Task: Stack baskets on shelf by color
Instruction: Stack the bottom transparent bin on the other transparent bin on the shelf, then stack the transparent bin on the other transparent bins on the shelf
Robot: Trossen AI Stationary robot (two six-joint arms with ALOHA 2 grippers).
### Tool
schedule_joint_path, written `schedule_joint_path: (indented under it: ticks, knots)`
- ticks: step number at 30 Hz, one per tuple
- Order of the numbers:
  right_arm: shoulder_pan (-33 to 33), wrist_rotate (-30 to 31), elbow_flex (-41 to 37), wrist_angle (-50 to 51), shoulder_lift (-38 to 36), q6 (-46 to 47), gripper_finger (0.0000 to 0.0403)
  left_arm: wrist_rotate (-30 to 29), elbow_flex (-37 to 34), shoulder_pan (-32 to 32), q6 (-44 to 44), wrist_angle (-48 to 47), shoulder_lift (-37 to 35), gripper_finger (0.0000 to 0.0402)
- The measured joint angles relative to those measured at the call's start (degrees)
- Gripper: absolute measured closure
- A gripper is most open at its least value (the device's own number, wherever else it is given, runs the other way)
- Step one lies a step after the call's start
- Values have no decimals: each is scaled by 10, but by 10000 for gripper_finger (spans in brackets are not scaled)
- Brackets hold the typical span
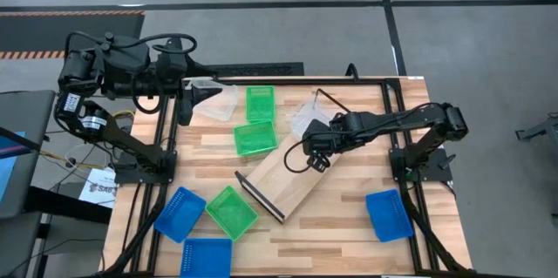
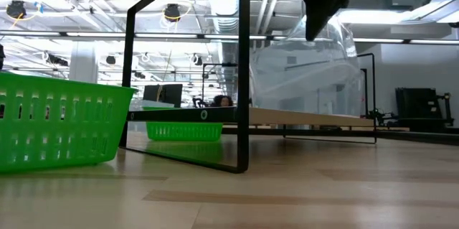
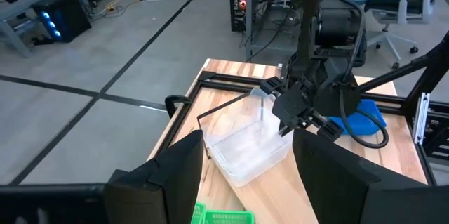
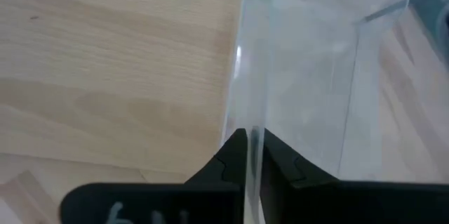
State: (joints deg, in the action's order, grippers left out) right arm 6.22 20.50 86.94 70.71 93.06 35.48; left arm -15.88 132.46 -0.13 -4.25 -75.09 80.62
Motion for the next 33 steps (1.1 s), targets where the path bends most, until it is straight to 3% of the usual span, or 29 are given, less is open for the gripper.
schedule_joint_path:
  ticks: [8,15,19,24,33]
  knots:
    - [5,4,0,-9,0,-6,396,0,0,0,0,0,0,192]
    - [5,13,-1,-9,0,27,390,0,0,0,0,0,0,192]
    - [5,10,-22,-21,-1,39,371,0,0,0,0,0,0,192]
    - [7,-40,-69,-61,-1,44,337,0,0,0,0,0,0,192]
    - [3,-42,-84,-73,-1,46,273,0,0,0,0,0,0,192]
